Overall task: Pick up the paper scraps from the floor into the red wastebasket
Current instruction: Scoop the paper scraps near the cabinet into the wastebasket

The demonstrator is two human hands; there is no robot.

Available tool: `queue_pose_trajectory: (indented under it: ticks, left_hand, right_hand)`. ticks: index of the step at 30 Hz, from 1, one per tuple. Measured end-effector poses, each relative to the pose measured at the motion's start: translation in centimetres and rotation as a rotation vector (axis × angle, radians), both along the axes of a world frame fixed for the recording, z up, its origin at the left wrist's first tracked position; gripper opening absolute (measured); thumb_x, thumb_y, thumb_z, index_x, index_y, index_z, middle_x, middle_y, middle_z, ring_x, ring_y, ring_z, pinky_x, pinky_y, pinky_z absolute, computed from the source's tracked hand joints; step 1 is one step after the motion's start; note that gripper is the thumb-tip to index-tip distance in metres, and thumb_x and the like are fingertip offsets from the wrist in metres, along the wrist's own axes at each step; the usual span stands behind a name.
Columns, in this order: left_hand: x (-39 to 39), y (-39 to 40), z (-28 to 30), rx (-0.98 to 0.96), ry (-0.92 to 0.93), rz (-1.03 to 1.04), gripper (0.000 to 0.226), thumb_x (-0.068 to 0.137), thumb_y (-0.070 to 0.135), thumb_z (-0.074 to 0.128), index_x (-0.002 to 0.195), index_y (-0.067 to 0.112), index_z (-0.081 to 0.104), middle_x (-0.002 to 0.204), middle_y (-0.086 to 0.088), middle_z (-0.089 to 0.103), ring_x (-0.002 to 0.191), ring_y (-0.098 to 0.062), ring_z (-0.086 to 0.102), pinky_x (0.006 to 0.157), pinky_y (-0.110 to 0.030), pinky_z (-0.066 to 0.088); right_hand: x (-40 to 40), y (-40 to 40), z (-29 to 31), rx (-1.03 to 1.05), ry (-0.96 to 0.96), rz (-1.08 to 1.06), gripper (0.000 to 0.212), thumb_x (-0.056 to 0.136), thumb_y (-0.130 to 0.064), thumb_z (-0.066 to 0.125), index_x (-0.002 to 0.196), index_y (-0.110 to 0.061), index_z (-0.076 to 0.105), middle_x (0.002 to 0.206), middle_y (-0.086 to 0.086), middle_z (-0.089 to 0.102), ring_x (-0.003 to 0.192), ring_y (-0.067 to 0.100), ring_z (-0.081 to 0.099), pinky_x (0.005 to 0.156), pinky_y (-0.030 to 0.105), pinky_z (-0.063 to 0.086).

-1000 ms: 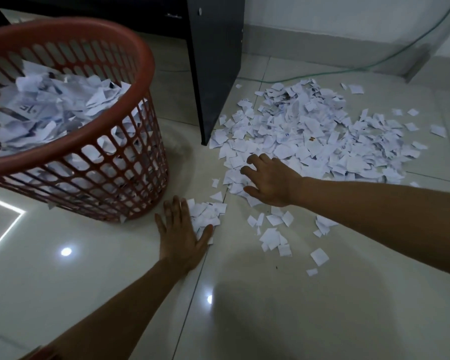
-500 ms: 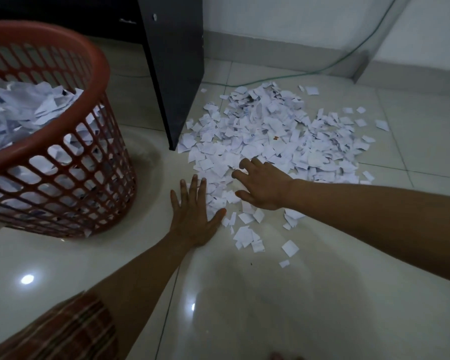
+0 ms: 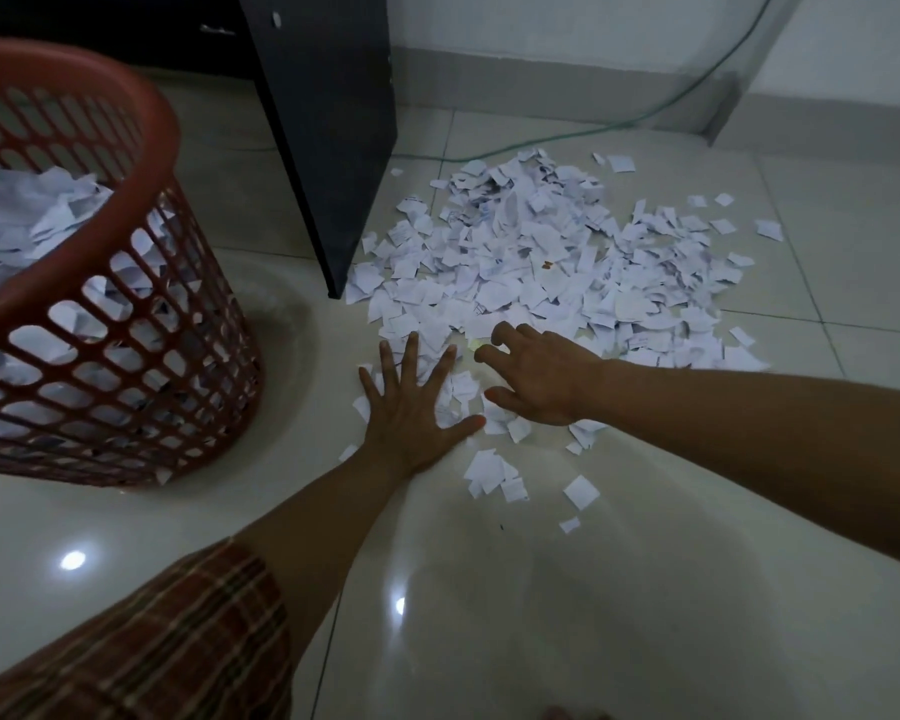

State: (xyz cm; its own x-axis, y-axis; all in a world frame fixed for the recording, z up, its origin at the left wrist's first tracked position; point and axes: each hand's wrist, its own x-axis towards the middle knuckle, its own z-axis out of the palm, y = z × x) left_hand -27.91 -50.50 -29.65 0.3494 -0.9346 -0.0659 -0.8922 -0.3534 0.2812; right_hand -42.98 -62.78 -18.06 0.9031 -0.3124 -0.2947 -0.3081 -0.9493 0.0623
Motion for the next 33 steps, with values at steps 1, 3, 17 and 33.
queue_pose_trajectory:
  ticks: [1,3,17,33]
  left_hand:
    - [-0.1,-0.3,-0.1,0.021,-0.012,-0.012,0.092,0.074,0.089,0.029,0.149,0.048,-0.004,0.161,-0.001,-0.016,0.146,-0.035,-0.019,0.111,-0.062,-0.010]
    - [0.1,-0.7,-0.2,0.016,-0.037,-0.015,0.079,0.080,0.082,0.029,0.149,0.047,0.013,0.161,-0.003,0.003,0.146,-0.035,-0.003,0.113,-0.057,0.000]
    - [0.3,-1.3,1.1,-0.178,0.051,-0.052,0.032,0.095,0.030,0.047,0.118,0.012,0.060,0.103,-0.015,0.064,0.088,-0.037,0.063,0.075,-0.039,0.051]
    - [0.5,-0.6,3.6,-0.213,0.218,-0.032,0.023,0.091,0.020,0.061,0.107,0.004,0.059,0.094,-0.018,0.066,0.085,-0.033,0.060,0.070,-0.036,0.045]
  right_hand:
    - [-0.3,-0.2,-0.1,0.009,0.007,-0.014,0.055,0.101,-0.047,0.032,0.146,-0.016,0.026,0.145,0.015,0.028,0.120,0.031,0.041,0.092,0.039,0.040]
    - [-0.9,-0.7,-0.3,0.020,0.025,-0.040,0.055,0.101,-0.047,0.033,0.147,-0.017,0.026,0.146,0.015,0.026,0.121,0.031,0.041,0.093,0.040,0.040]
    - [-0.7,-0.6,0.0,0.030,0.101,-0.066,0.055,0.101,-0.046,0.034,0.146,-0.017,0.025,0.144,0.016,0.027,0.118,0.032,0.043,0.091,0.040,0.043]
    - [-4.6,4.0,-5.9,0.168,0.046,-0.128,0.101,0.075,-0.085,0.035,0.151,-0.037,-0.012,0.158,0.011,-0.025,0.145,0.039,-0.017,0.112,0.063,0.006]
